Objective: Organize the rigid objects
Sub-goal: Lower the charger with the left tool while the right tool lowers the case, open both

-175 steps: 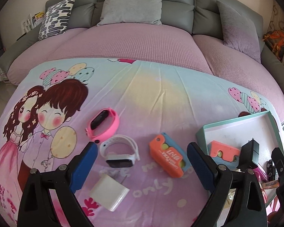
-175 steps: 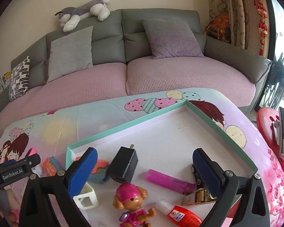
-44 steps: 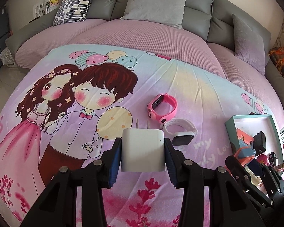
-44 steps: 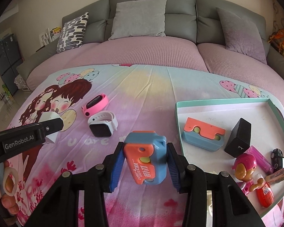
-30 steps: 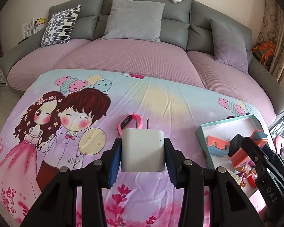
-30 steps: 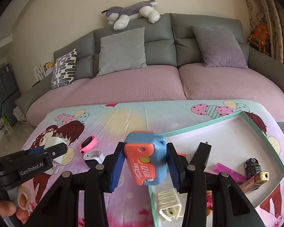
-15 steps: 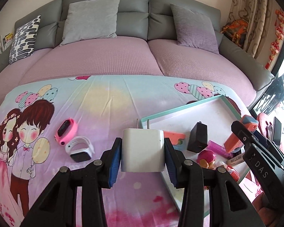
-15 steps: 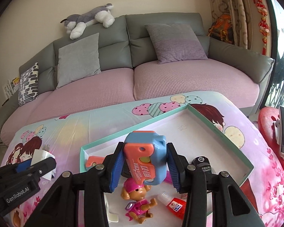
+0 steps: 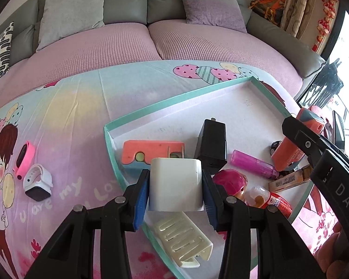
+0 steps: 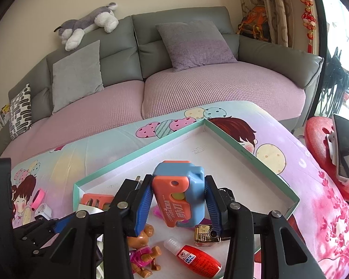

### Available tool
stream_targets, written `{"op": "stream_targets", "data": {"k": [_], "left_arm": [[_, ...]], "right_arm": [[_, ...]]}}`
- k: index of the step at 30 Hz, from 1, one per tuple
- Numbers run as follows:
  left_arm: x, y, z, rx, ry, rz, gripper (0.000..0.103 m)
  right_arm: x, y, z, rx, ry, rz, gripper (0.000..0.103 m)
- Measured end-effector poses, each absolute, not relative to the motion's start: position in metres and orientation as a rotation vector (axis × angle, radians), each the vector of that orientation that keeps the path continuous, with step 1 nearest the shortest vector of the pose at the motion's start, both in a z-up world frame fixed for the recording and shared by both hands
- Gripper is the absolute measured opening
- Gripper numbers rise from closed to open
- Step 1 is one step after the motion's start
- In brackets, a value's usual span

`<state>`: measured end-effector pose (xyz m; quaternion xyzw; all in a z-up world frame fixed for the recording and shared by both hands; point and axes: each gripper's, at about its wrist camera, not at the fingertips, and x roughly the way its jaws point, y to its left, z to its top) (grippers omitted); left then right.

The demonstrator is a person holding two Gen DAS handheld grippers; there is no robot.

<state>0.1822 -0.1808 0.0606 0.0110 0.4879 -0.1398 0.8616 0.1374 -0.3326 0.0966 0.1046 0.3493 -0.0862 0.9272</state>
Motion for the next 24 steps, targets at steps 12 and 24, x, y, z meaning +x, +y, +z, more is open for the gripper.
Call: {"op": "stream_targets", "data": {"k": [12, 24], "left_arm": [[0.184, -0.176, 0.055, 0.016, 1.026, -0.278, 0.046], [0.181, -0.16, 0.066, 0.007, 0.99, -0.248, 0.059]], "right_arm": [[0.143, -0.326, 0.086, 0.174, 0.754, -0.185, 0.047], [0.144, -0.32, 0.086, 0.14, 0.757, -0.195, 0.05]]}}
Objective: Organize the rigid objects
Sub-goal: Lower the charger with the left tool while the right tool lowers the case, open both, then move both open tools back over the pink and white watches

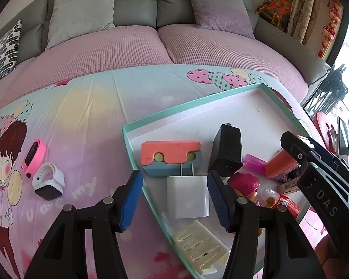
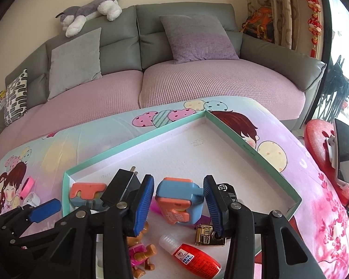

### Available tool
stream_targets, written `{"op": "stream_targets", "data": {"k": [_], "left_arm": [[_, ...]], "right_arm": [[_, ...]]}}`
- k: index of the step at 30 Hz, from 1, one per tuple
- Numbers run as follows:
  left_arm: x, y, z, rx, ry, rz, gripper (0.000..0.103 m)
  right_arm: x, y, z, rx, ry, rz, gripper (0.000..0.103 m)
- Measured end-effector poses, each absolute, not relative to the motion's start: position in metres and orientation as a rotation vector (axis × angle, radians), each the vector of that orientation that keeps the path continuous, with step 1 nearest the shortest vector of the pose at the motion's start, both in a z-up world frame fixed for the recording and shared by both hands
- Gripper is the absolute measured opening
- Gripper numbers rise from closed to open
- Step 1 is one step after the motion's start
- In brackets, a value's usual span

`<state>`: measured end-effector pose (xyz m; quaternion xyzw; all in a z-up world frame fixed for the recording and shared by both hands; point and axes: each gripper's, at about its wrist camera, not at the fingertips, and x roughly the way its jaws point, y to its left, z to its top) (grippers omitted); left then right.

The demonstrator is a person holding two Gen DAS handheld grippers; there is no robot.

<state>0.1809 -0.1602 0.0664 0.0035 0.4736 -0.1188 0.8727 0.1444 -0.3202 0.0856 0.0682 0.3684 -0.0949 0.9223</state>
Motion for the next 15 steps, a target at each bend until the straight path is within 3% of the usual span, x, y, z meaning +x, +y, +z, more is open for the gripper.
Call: {"op": "stream_targets", "data": {"k": [6, 8, 10, 15], "left_arm": [[0.181, -0.146, 0.071, -0.002, 0.97, -0.199, 0.061], [0.183, -0.14, 0.071, -0.007, 0.97, -0.167, 0.066], [0.184, -0.132, 0.07, -0.014, 0.965, -0.131, 0.079], [0.185, -0.117, 0.069, -0.029, 0.955, -0.061, 0.086]], "right_arm": [[0.145, -0.319, 0.085, 0.141, 0.751, -0.198, 0.064], [0.146, -0.319, 0.084, 0.138, 0.75, -0.2, 0.073], [0.146, -0.319, 0.084, 0.137, 0.751, -0.198, 0.078], [0.147, -0.316, 0.083, 0.127, 0.75, -0.189, 0.082]]}}
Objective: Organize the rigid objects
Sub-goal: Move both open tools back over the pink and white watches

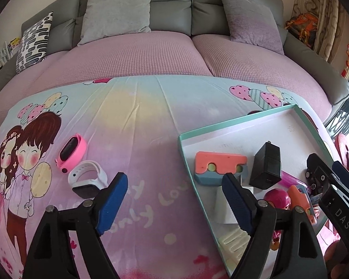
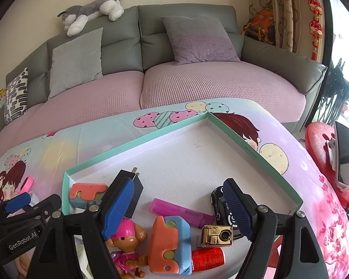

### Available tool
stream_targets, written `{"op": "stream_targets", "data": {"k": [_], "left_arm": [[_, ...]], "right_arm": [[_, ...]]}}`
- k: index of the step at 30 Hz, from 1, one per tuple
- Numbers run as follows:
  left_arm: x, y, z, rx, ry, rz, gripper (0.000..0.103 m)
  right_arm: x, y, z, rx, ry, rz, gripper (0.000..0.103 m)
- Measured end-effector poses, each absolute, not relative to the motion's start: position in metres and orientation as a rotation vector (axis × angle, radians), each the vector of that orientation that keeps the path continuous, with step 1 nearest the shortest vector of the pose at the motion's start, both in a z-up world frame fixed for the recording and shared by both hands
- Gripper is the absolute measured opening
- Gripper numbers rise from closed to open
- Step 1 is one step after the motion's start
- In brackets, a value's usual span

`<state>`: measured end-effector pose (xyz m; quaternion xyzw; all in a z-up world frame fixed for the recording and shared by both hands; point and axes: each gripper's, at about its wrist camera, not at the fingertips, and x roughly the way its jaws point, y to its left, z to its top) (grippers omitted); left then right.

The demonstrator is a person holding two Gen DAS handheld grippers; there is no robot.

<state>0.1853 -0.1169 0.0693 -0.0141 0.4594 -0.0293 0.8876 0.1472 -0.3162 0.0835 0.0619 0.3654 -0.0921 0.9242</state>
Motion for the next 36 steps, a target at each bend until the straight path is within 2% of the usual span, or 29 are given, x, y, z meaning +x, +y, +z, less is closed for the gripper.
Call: {"op": "stream_targets", "data": {"k": [1, 4, 24, 36], "left_arm": [[0.186, -0.115, 0.068, -0.03, 0.957, -0.054, 0.087], [0.188, -0.112, 0.062, -0.036, 0.978, -0.033, 0.095], [0.191, -0.081, 0.05, -0.113, 1.048, 0.061, 0.095], [0.177, -0.008, 0.062, -0.158, 1.001, 0.296, 0.095]], "right_arm": [[0.148, -0.315, 0.083, 0.122, 0.751, -0.19, 0.084], [0.148, -0.313, 0.083, 0.109, 0.75, -0.188, 0.103], [0.15, -0.298, 0.082, 0.084, 0.752, -0.16, 0.103], [0.151, -0.231, 0.085, 0.016, 0.733, 0.026, 0.103]]}}
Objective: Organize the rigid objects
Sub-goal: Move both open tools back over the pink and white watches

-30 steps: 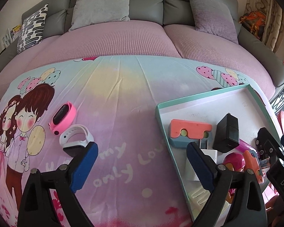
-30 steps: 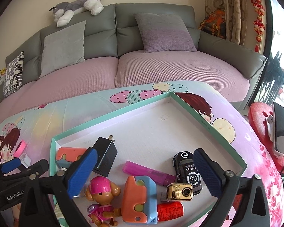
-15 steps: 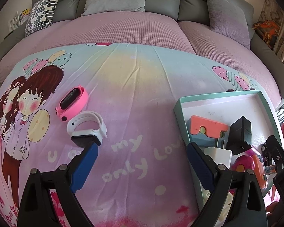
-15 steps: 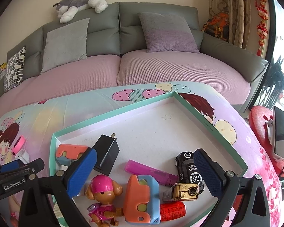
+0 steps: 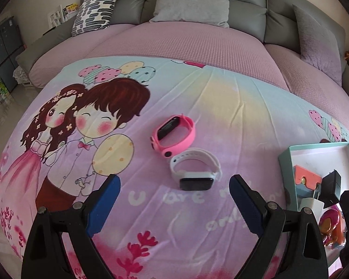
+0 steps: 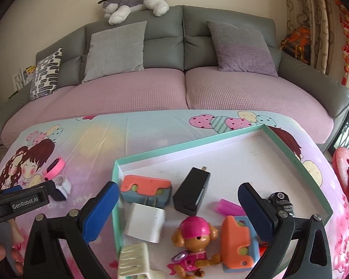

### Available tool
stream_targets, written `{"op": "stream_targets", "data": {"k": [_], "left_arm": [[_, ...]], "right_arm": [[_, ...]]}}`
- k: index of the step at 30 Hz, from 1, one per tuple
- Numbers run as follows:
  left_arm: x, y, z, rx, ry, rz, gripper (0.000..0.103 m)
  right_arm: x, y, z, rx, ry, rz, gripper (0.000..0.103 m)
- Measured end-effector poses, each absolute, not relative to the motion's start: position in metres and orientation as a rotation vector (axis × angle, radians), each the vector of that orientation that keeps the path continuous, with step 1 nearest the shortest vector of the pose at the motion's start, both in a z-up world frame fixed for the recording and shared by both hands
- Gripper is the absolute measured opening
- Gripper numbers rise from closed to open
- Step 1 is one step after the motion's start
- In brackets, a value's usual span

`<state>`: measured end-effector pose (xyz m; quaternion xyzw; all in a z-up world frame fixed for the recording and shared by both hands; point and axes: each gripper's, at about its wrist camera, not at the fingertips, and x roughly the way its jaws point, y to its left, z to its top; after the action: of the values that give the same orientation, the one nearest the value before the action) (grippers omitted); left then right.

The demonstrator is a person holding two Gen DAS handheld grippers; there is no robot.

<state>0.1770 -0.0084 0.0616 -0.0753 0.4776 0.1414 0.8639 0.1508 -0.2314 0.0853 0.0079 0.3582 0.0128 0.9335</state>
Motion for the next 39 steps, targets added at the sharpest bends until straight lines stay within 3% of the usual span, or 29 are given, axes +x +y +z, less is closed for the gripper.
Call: {"op": "stream_targets", "data": {"k": [39], "left_arm": [[0.138, 0.106, 0.045, -0.433, 0.971, 0.434, 0.095]], "right_arm": [[0.163, -0.11, 0.056, -0.043, 0.77, 0.281, 0.103]]}}
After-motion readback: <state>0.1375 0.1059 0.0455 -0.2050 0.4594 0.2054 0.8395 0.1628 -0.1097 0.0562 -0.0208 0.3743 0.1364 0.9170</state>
